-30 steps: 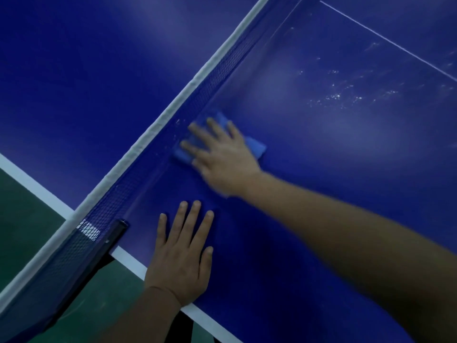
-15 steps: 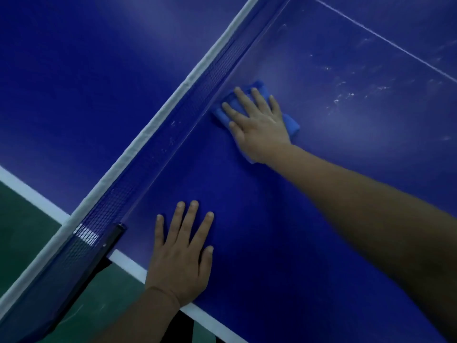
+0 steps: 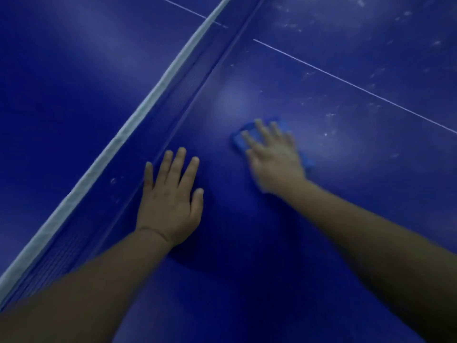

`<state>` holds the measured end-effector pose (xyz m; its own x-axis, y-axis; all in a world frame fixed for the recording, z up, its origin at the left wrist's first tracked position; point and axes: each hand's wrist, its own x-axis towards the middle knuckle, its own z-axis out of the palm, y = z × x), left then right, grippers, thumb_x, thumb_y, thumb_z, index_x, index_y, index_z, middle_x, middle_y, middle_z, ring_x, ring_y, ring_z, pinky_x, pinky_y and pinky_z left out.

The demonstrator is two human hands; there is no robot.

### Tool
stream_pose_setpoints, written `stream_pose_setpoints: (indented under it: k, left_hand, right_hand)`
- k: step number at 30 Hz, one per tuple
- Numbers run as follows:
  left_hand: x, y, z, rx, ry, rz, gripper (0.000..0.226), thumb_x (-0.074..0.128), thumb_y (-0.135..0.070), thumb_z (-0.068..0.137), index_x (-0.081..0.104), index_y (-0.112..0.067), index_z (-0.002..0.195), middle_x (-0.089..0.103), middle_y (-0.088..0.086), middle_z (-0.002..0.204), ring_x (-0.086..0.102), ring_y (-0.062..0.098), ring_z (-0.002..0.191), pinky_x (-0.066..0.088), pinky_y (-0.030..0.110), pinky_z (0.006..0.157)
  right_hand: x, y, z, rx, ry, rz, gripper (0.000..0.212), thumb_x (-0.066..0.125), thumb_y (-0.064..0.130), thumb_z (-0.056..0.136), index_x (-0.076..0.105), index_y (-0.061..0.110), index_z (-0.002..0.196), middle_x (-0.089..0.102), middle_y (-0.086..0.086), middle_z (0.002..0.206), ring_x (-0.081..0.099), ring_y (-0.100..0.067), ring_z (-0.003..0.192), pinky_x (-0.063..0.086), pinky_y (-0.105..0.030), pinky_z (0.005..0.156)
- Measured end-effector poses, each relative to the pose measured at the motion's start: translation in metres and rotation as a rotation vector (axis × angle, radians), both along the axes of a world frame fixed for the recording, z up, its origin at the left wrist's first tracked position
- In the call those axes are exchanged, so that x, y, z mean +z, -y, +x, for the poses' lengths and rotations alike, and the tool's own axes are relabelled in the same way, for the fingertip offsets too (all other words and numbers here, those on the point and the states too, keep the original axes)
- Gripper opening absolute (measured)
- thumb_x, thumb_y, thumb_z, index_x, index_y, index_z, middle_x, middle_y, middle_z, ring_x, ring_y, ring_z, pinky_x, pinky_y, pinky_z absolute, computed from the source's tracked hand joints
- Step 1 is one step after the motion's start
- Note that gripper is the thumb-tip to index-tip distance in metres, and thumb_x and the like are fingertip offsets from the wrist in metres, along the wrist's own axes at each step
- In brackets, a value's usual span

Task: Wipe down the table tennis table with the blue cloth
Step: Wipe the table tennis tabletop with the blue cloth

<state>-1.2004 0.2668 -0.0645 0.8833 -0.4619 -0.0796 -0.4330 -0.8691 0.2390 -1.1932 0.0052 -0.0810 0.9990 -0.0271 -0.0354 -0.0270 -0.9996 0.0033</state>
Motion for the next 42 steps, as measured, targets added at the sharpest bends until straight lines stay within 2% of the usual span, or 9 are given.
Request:
stream_pose_setpoints:
  k: [4,6,12,15,19,24,32,39,42]
  left_hand:
    - [-0.005,0.017,0.038,-0.072,-0.032,0.082,0.07,0.004,-0.055,0.094,0.0,-0.026,0.158,-0.014,-0.001,0.165,-0.018,0.017,0.151,-0.015,0.046,0.121]
    - [-0.01,0.023,0.048,-0.113,-0.04,0.128,0.07,0.003,-0.056,0.094,-0.005,-0.026,0.158,-0.02,-0.002,0.163,-0.024,0.016,0.149,-0.017,0.044,0.12]
    - [-0.021,0.026,0.052,-0.188,0.042,0.186,0.067,0.004,-0.058,0.095,-0.005,-0.027,0.154,-0.009,0.001,0.164,-0.016,0.02,0.151,-0.015,0.046,0.12]
    - [-0.019,0.026,0.053,-0.16,0.003,0.168,0.068,0.003,-0.059,0.094,-0.008,-0.029,0.154,-0.01,0.003,0.165,-0.018,0.018,0.151,-0.011,0.046,0.122]
    - [-0.019,0.026,0.054,-0.156,-0.029,0.15,0.068,0.003,-0.059,0.094,-0.01,-0.03,0.154,-0.013,0.002,0.165,-0.02,0.018,0.15,-0.007,0.047,0.122]
    - [-0.016,0.027,0.053,-0.165,-0.046,0.11,0.067,0.01,-0.057,0.097,0.002,-0.027,0.156,-0.004,0.004,0.166,-0.015,0.019,0.152,-0.003,0.049,0.123]
    - [-0.017,0.028,0.052,-0.178,-0.037,0.079,0.065,0.023,-0.046,0.098,0.018,-0.02,0.157,0.01,0.009,0.165,0.0,0.024,0.153,0.003,0.051,0.121]
    - [-0.019,0.027,0.054,-0.188,-0.053,0.085,0.064,0.024,-0.046,0.098,0.015,-0.022,0.157,0.006,0.008,0.166,-0.003,0.024,0.153,0.003,0.052,0.119]
    - [-0.017,0.027,0.054,-0.19,-0.057,0.098,0.064,0.025,-0.046,0.098,0.016,-0.021,0.157,0.008,0.009,0.166,-0.001,0.025,0.153,0.005,0.053,0.119]
  right_hand:
    - [0.016,0.139,-0.016,-0.835,0.059,0.107,0.053,0.03,0.038,0.102,0.03,0.033,0.155,0.012,-0.005,0.167,0.014,-0.036,0.15,0.015,-0.06,0.118]
    - [0.017,0.13,-0.022,-1.003,0.095,0.147,0.052,0.028,0.042,0.103,0.031,0.035,0.154,0.012,-0.004,0.167,0.012,-0.035,0.151,0.01,-0.062,0.118]
    - [-0.011,0.024,-0.025,-0.059,0.071,0.016,0.051,0.035,0.04,0.098,0.047,0.03,0.147,0.035,-0.008,0.159,0.034,-0.038,0.144,0.028,-0.059,0.111]
    - [0.005,0.127,-0.025,-0.39,0.029,-0.051,0.054,0.033,0.031,0.098,0.043,0.023,0.151,0.027,-0.016,0.162,0.032,-0.043,0.142,0.032,-0.059,0.108]
    - [0.02,0.199,-0.039,-0.933,-0.035,0.088,0.062,0.021,0.048,0.094,0.029,0.035,0.155,0.013,-0.004,0.167,0.014,-0.035,0.15,0.012,-0.061,0.118]
    - [0.002,0.087,-0.01,-0.528,0.032,0.034,0.057,0.034,0.043,0.094,0.044,0.032,0.149,0.028,-0.009,0.162,0.027,-0.04,0.146,0.02,-0.063,0.113]
    - [-0.008,-0.047,0.115,-0.063,0.058,0.112,0.052,0.031,0.046,0.101,0.036,0.037,0.151,0.022,0.0,0.165,0.016,-0.034,0.151,0.012,-0.061,0.118]
    - [0.007,0.161,0.113,-0.788,0.038,0.134,0.051,0.031,0.041,0.102,0.032,0.036,0.153,0.013,-0.003,0.167,0.011,-0.037,0.151,0.011,-0.064,0.118]
    - [0.004,0.121,0.103,-0.671,0.046,0.092,0.051,0.034,0.039,0.102,0.035,0.035,0.153,0.015,-0.005,0.166,0.013,-0.038,0.151,0.012,-0.062,0.118]
